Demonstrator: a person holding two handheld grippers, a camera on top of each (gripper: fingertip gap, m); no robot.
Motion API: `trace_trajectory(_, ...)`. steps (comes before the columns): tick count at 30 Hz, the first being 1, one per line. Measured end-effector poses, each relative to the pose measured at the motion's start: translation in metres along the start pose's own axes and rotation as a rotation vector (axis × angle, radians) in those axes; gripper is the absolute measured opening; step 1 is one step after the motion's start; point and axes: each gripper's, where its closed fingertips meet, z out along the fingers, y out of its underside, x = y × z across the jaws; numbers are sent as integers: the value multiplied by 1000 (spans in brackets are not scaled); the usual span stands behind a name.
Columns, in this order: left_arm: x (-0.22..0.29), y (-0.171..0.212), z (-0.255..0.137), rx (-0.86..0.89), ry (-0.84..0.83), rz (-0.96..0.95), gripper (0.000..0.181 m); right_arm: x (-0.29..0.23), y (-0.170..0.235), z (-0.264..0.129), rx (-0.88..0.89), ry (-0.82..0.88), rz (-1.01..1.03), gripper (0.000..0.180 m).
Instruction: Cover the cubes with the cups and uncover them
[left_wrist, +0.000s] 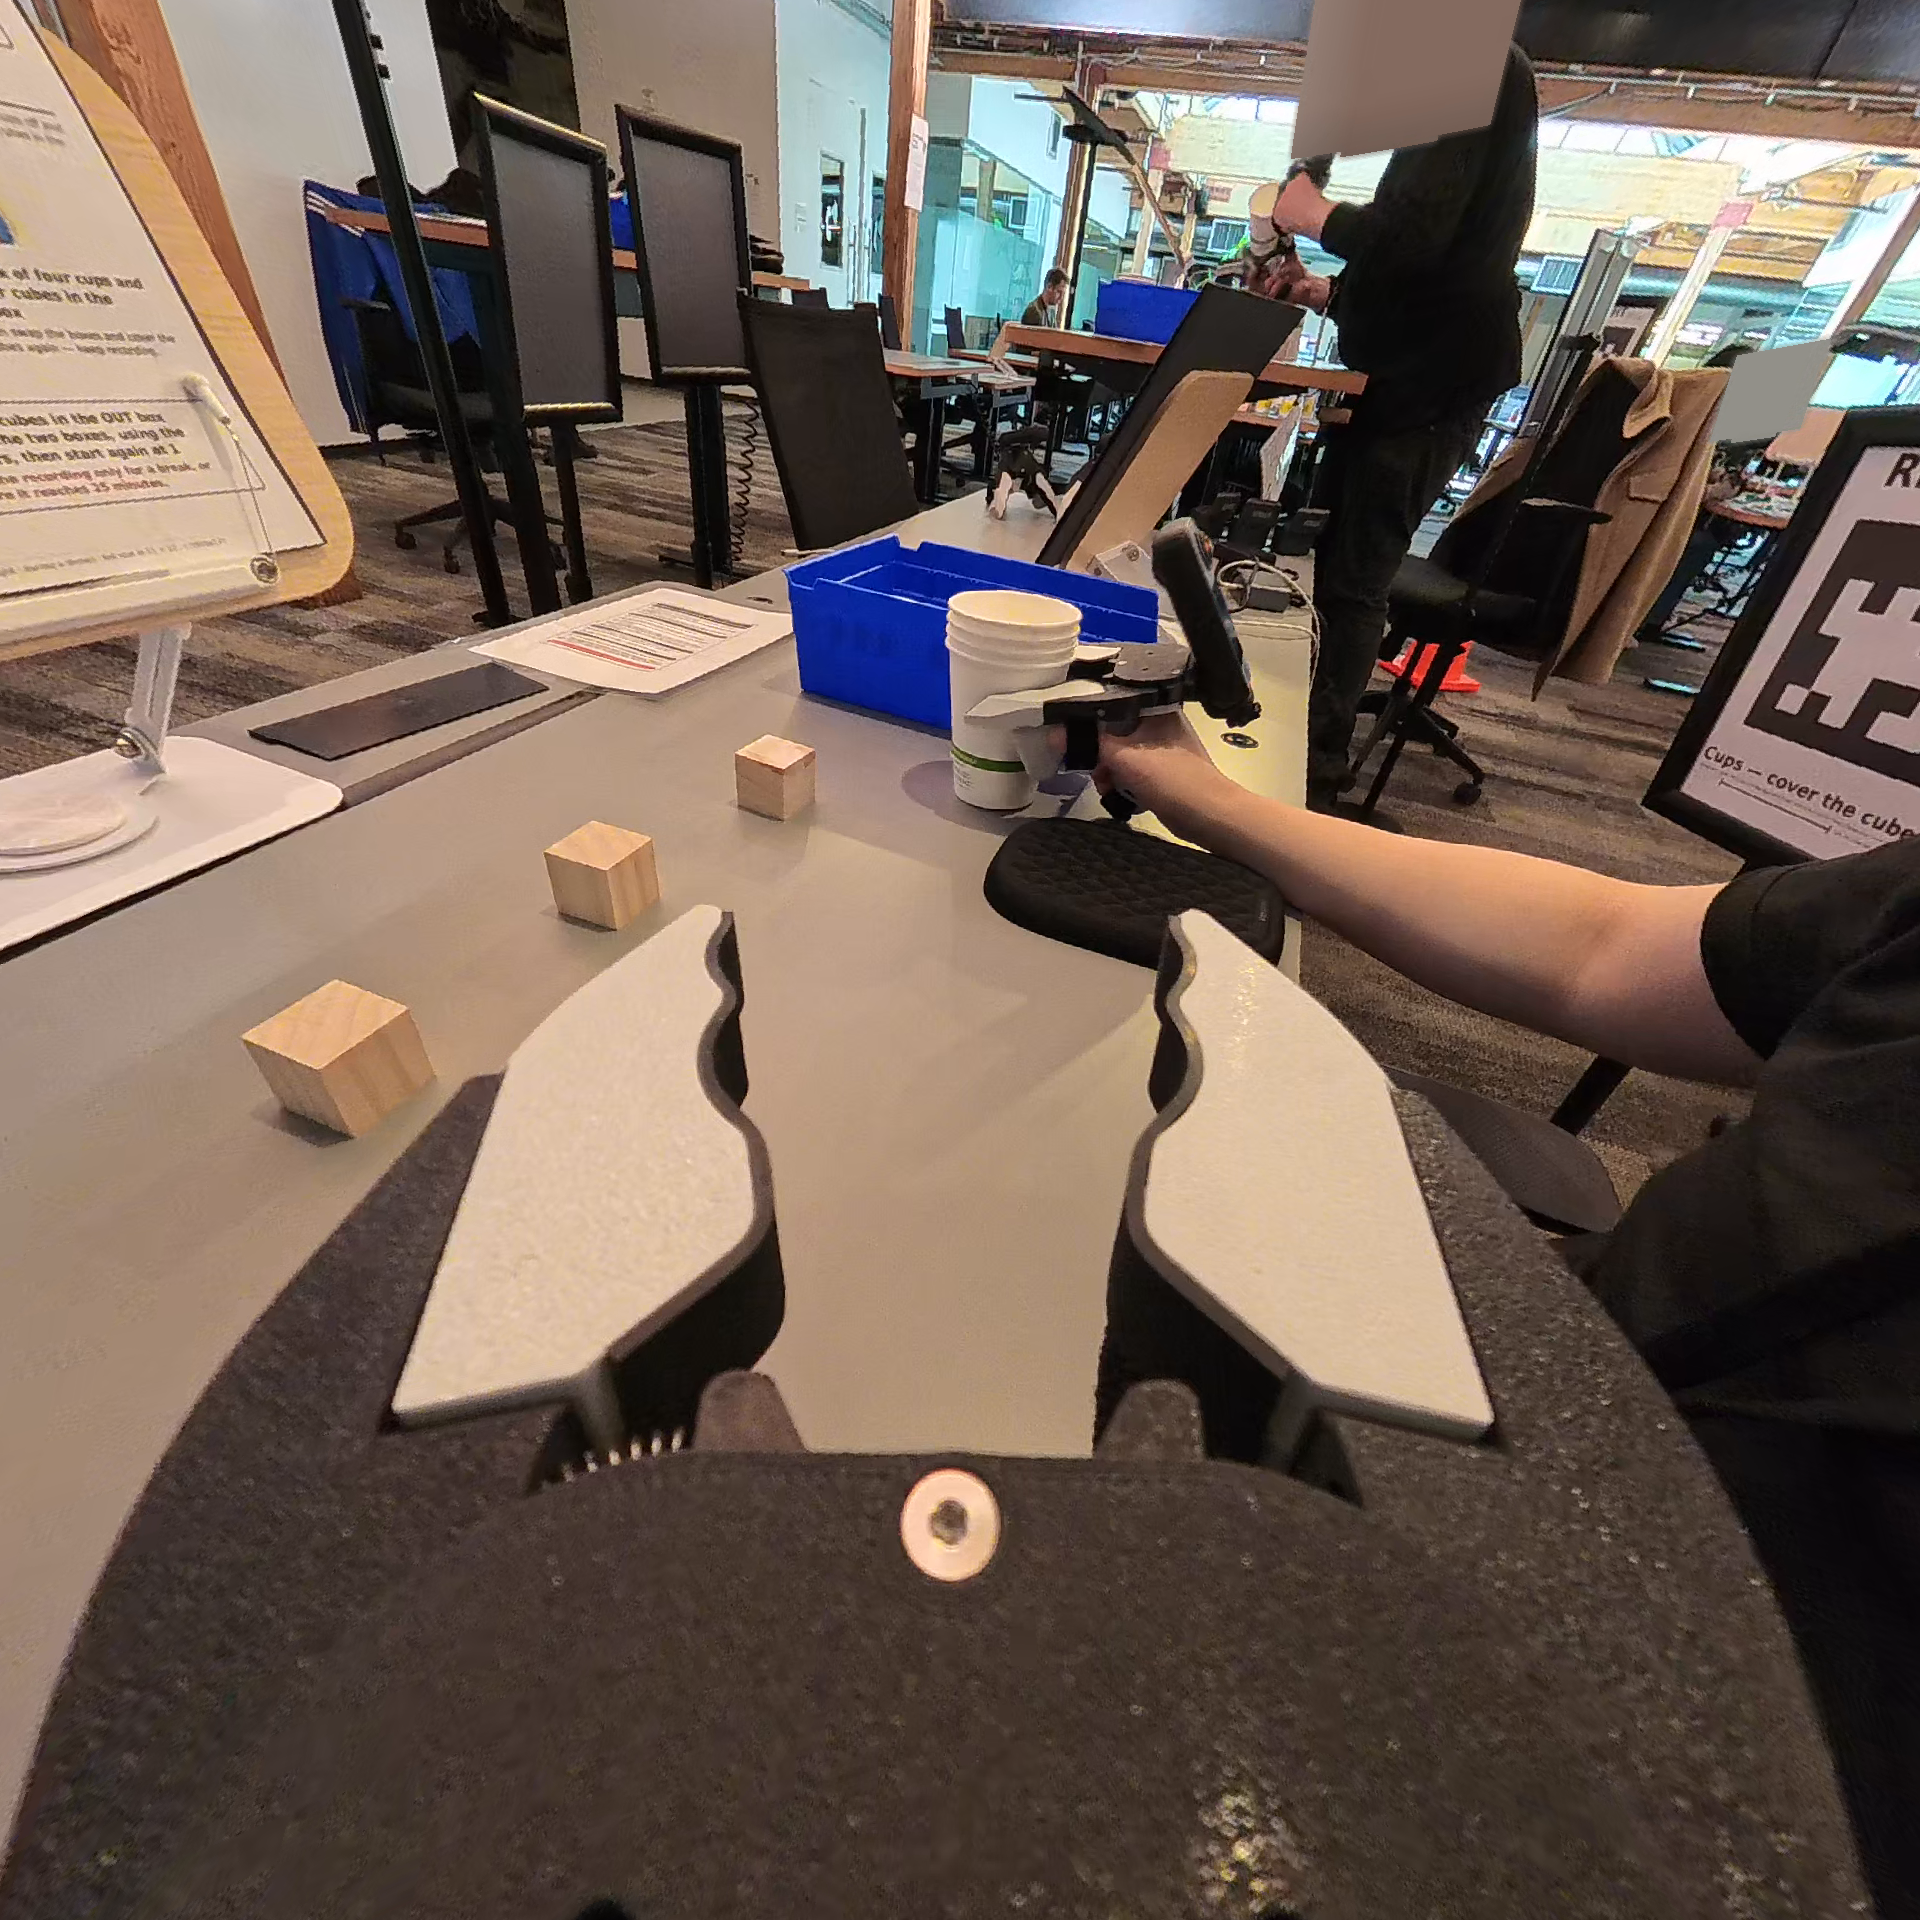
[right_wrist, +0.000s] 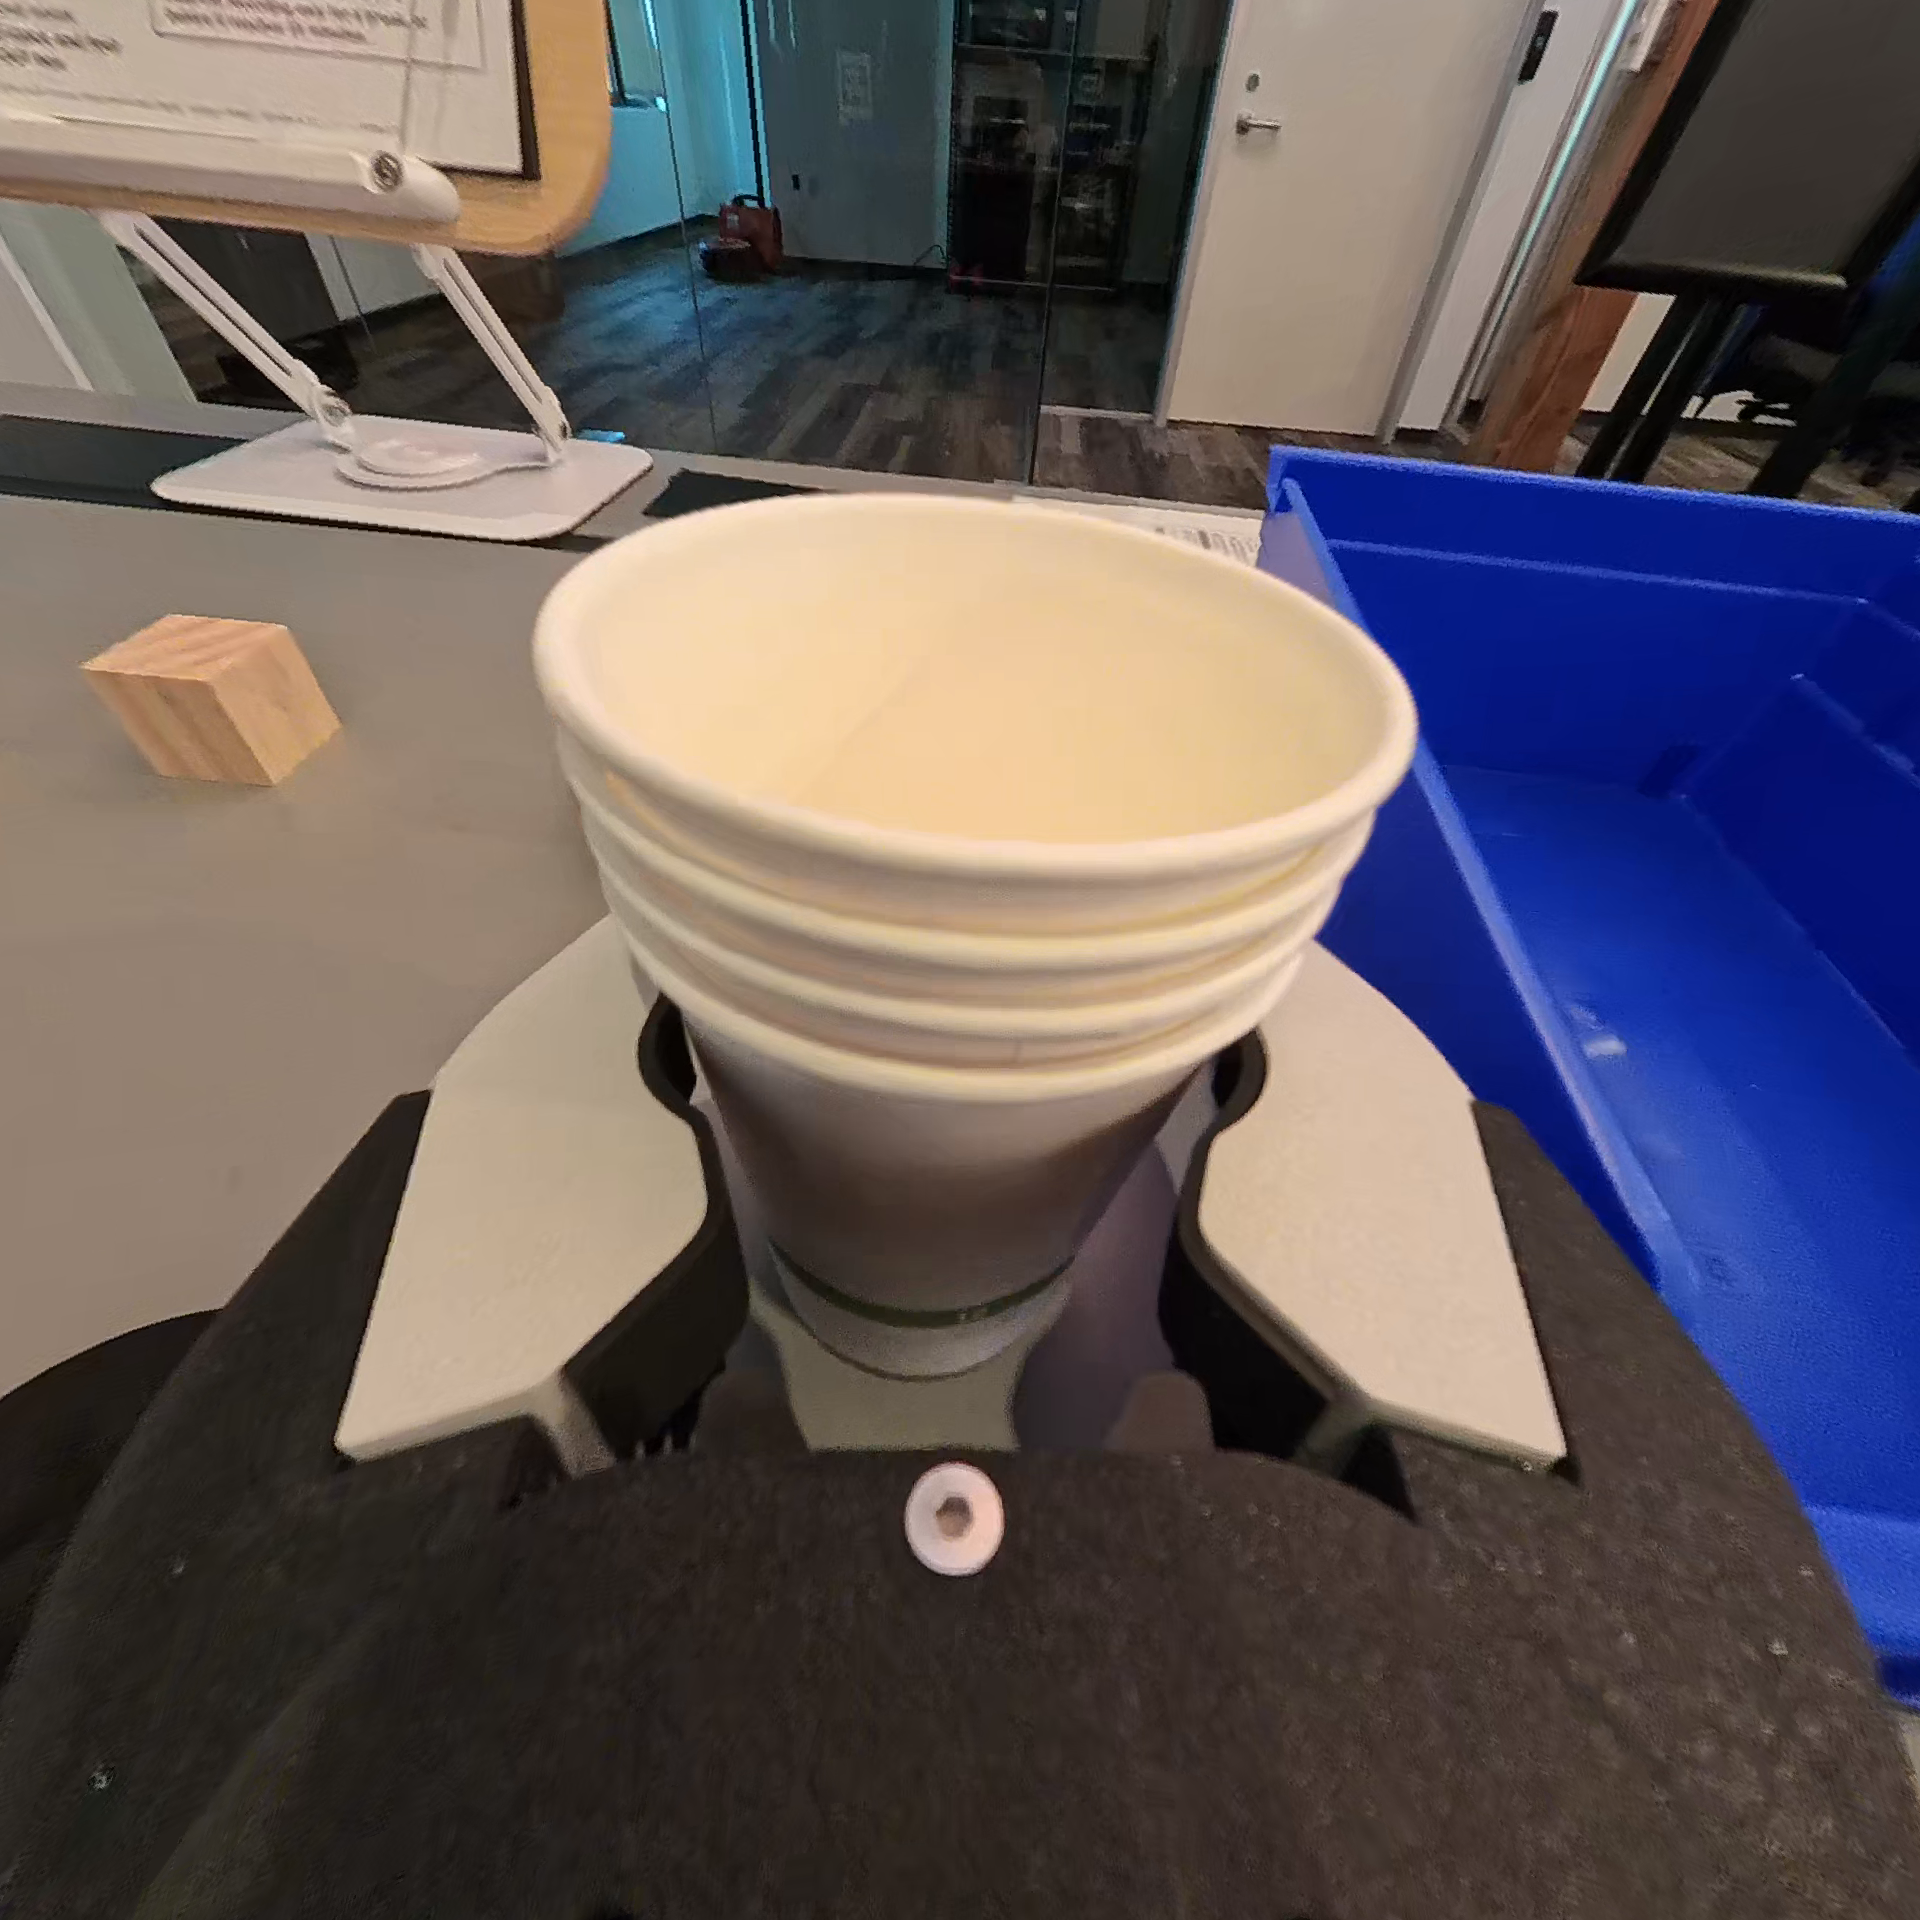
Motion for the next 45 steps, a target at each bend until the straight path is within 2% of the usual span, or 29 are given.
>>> trace_trajectory(13, 1, 1, -7, 5, -12, -3, 76, -13, -1, -6, 40, -120, 8, 101)
trace_trajectory(20, 4, 0, -9, 5, -9, 9, 76, -16, -7, 2, 77, -179, 37, 118)
trace_trajectory(23, 4, 0, -9, 4, -10, 8, 76, -21, -8, 5, 75, -195, 9, 112)
trace_trajectory(38, 2, 1, -11, 8, -18, -4, 75, -36, -15, -4, 109, -309, 10, 108)
trace_trajectory(45, 3, 2, -10, 4, -14, -5, 75, -38, -36, -16, 172, -342, 23, 108)
